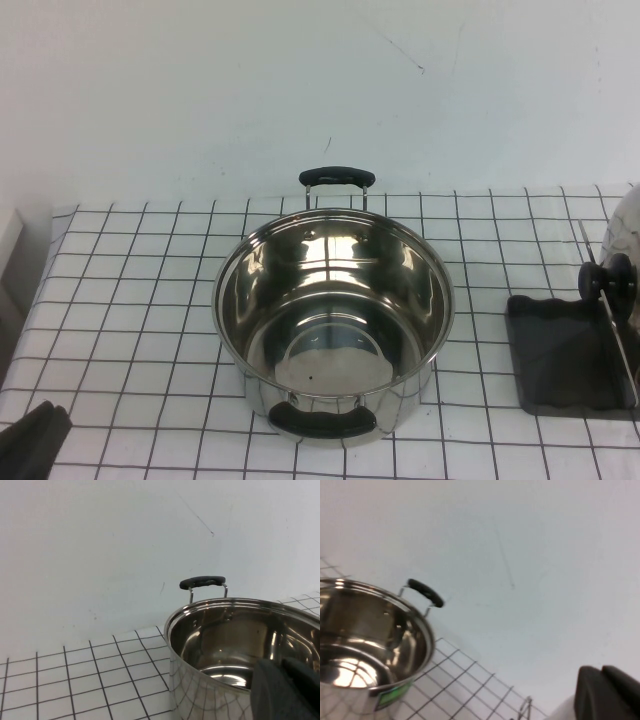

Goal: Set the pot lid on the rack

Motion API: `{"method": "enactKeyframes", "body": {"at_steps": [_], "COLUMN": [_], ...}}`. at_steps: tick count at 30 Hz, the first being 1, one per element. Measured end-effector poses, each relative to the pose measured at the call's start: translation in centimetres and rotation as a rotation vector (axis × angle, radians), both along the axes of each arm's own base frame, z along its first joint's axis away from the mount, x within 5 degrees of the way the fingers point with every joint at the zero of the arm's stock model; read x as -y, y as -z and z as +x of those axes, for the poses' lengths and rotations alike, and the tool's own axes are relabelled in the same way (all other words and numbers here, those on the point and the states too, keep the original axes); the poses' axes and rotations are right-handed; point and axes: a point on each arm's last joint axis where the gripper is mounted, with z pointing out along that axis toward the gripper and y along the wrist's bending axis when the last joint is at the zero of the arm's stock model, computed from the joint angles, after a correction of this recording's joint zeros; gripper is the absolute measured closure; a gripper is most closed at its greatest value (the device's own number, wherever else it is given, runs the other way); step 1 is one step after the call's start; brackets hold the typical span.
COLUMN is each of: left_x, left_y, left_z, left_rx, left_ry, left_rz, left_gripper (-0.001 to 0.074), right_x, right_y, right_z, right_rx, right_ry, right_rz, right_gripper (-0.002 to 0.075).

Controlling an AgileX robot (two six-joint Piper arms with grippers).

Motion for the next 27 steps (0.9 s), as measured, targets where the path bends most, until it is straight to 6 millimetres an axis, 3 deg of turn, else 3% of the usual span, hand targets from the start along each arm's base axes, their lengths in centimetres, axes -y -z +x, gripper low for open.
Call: {"method": "enactKeyframes", "body": {"at_steps": [16,19,24,27], "left_x": [0.6,0.7,0.7,0.7], "left_y": [0.2,0.2,0.2,0.2], "left_z": [-0.4,-0.4,-0.4,-0.4], "left_rx": [-0.013,-0.015,-0.015,-0.016], "left_ry": [0.073,0.086,0.088,0.090], "left_rz": [0.012,0.012,0.012,0.013], "left_gripper": [0.0737,0.0737,0.0737,0.0737], "right_x": [1.0,1.6,2.9,3.7], "right_y": [-0.7,0.2,3.4,4.4], "right_z": [-0.4,-1.0,-2.8,-4.0], "right_rx": [0.161,0.080,-0.208,-0.214], "right_ry": [0.131,0.213,0.410,0.507], "right_rz": [0.021,0.075,0.113,0.106], "right_gripper": [0.0727,0.0727,0.0728,0.0728]}}
